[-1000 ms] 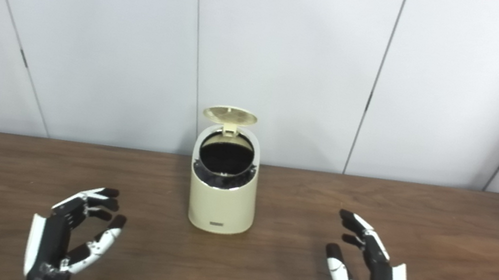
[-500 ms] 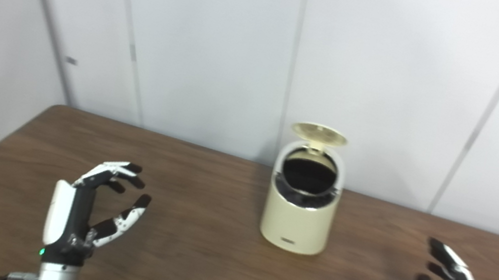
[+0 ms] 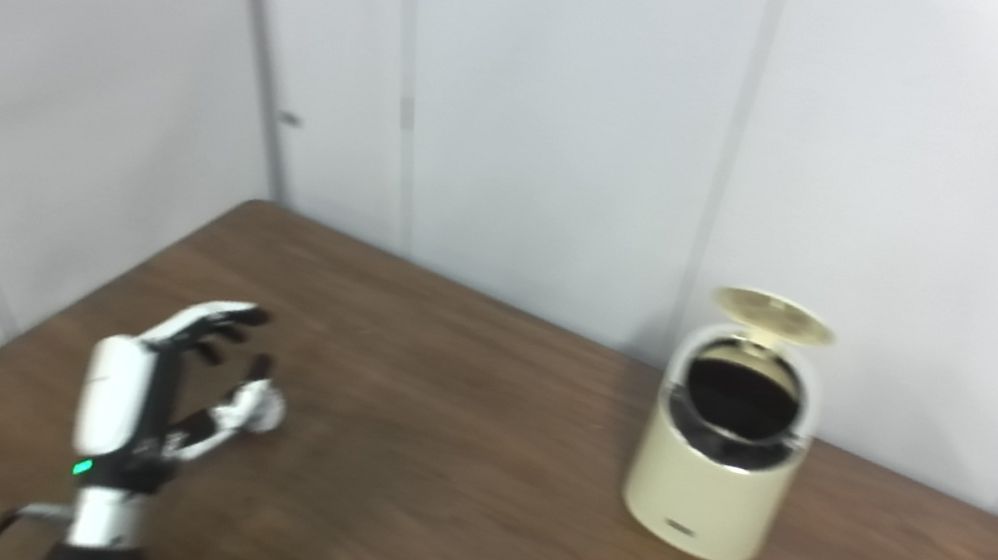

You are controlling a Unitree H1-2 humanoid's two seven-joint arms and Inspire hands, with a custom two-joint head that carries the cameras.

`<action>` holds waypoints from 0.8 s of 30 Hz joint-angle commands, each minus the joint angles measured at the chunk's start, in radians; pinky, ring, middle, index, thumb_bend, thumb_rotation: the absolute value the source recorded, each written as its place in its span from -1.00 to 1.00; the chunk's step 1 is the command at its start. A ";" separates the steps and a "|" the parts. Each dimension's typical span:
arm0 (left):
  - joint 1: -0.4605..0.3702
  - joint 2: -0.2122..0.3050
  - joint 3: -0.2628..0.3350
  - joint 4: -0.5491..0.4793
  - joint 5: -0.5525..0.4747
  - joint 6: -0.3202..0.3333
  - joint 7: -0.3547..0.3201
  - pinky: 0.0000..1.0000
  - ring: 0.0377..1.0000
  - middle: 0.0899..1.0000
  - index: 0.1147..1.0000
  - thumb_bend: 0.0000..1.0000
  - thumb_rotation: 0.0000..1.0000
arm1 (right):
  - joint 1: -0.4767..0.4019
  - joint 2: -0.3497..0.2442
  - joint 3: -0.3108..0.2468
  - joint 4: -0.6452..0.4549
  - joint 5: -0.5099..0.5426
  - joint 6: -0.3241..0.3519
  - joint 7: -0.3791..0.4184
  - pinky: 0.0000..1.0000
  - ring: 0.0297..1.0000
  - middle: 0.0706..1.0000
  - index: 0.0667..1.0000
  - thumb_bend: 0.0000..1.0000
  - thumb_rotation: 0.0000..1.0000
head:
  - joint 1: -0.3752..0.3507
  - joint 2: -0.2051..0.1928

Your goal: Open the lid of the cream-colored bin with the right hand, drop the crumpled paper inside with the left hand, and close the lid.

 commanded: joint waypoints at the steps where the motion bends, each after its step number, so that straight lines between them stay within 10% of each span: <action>1: -0.009 0.020 0.005 -0.034 0.025 0.021 0.021 -0.06 0.19 0.25 0.18 -0.42 -0.56 | 0.044 -0.046 -0.011 0.077 -0.002 -0.038 0.016 0.31 0.55 0.55 0.50 -0.30 0.94 | 0.001 0.000; 12: -0.026 0.053 -0.007 0.044 0.043 0.048 0.038 -0.13 0.12 0.23 0.20 -0.44 -0.55 | 0.035 -0.065 -0.019 0.101 0.030 -0.039 0.034 0.23 0.48 0.48 0.45 -0.11 0.89 | 0.051 0.004; 24: -0.055 0.119 -0.057 0.098 0.072 0.195 -0.014 0.20 0.39 0.46 0.45 0.96 0.14 | 0.030 -0.060 -0.020 0.101 0.033 -0.038 0.037 0.22 0.48 0.49 0.44 -0.03 0.91 | 0.056 0.001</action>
